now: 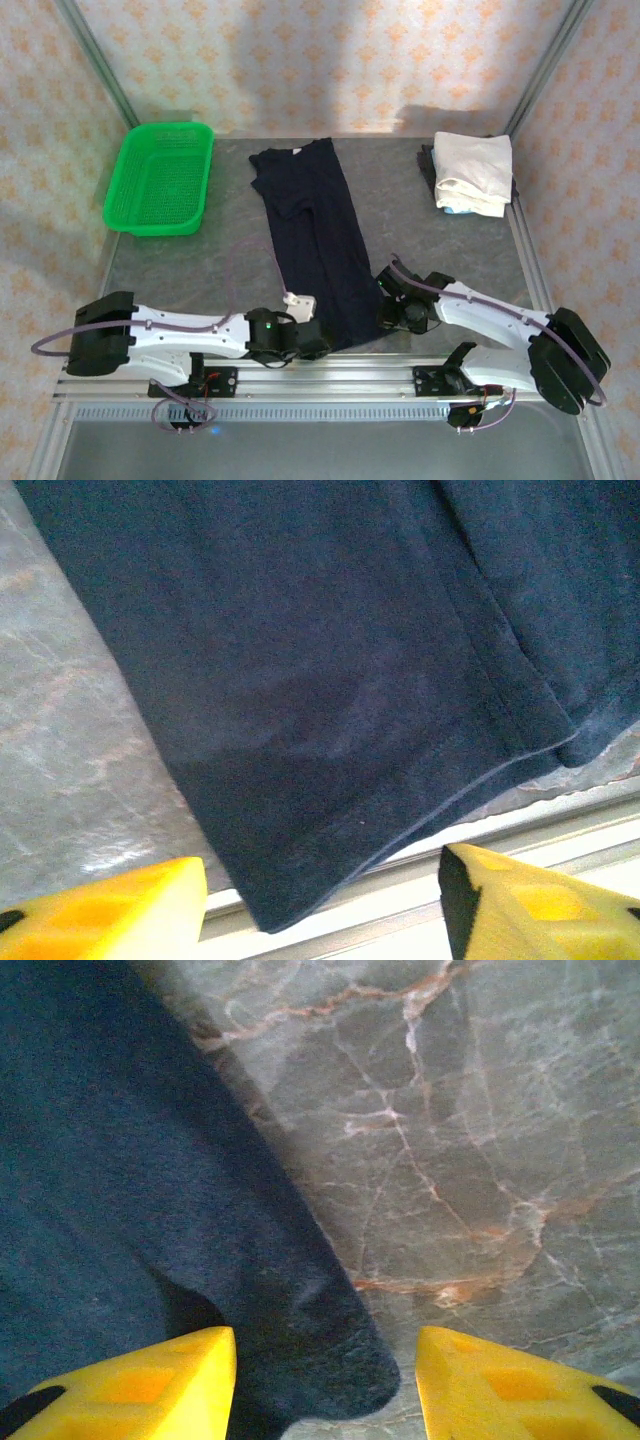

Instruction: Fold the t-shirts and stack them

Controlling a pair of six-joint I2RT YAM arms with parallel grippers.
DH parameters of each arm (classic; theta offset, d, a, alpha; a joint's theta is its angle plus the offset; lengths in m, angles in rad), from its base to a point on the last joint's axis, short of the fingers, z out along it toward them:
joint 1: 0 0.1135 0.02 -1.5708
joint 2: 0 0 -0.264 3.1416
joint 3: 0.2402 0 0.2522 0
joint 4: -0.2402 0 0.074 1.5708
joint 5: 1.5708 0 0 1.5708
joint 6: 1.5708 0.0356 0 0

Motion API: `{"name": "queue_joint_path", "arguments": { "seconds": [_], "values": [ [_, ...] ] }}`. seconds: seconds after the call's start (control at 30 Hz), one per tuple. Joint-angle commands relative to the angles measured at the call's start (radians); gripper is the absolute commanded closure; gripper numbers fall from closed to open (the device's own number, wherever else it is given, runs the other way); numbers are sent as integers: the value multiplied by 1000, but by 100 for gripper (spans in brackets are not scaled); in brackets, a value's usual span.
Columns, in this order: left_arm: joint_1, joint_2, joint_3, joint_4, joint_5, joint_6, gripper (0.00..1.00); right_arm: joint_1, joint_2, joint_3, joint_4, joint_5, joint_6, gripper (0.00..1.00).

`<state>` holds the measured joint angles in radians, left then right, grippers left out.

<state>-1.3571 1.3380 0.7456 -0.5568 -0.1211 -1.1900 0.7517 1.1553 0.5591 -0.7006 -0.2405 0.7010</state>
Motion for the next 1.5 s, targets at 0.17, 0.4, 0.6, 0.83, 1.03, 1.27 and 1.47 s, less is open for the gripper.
{"name": "queue_joint_path", "arguments": {
  "seconds": [0.17, 0.4, 0.6, 0.83, 1.03, 1.27, 1.47],
  "values": [
    [-44, 105, -45, -12, -74, -191, 39, 1, -5, -28, 41, 14, -43, 51],
    [-50, 141, -56, 106, -75, -187, 56, 1, -23, -57, 81, -11, -26, 58],
    [-62, 92, -69, 123, -109, -206, 91, 4, -51, -50, 73, -79, 9, 76],
    [-66, -44, -30, -22, -218, -189, 100, 15, -125, 9, -1, -68, 33, 100],
    [35, -215, -23, -111, -295, -84, 100, 1, -58, 184, -62, 39, -7, 100],
    [416, -251, 3, -5, -145, 210, 100, -77, 237, 487, -42, 103, -112, 100],
    [669, -105, 129, 28, 23, 399, 100, -152, 450, 732, -20, 84, -187, 100]
  ]
}}
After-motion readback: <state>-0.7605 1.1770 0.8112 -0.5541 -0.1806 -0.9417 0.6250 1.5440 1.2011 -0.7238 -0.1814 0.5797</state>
